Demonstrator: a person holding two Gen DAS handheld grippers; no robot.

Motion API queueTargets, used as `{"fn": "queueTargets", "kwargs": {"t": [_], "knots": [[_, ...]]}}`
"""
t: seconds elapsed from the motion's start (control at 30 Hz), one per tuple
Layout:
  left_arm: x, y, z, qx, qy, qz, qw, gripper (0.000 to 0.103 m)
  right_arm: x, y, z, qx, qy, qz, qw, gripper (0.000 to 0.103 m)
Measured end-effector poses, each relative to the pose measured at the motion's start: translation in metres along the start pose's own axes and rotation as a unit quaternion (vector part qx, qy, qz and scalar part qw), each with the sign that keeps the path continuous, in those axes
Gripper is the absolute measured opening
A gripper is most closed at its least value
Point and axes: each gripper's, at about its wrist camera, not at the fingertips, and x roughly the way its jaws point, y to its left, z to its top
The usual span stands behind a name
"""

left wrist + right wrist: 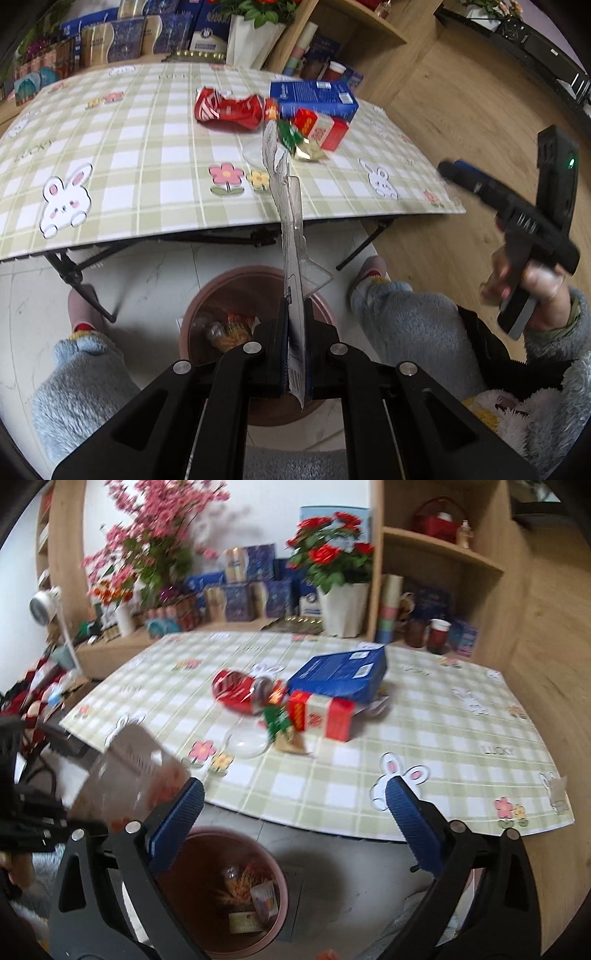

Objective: Collect trash
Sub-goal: 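Lower the white card over the bin and open the left gripper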

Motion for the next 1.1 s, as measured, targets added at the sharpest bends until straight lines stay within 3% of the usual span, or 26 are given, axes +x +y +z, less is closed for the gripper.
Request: {"fn": "queueTargets", "kwargs": {"t": [0.33,0.53,0.8,0.93,1.1], "knots": [[0.038,0.008,-0.011,-0.02,0.082,-0.008,0.9964,0.007,-0.011,-0.017,0.006,0.023,-0.019,-0.017,0.999,0.097],[0.069,0.017,-0.021,-0.039,0.146,-0.01,0.9885,0.007,-0.007,-0.016,0.001,0.024,-0.011,-0.019,0.999,0.097],[0.095,0.037,-0.021,-0.081,0.179,-0.012,0.9804,0.008,-0.003,-0.016,-0.003,0.026,-0.002,-0.017,1.0,0.097],[0.09,0.039,-0.017,-0.082,0.145,-0.015,0.986,0.04,-0.002,-0.016,-0.004,0.028,0.0,-0.016,0.999,0.097],[0.068,0.04,-0.005,-0.093,0.083,-0.019,0.9921,0.056,0.001,-0.014,-0.007,0.025,0.006,-0.017,1.0,0.097]]}}
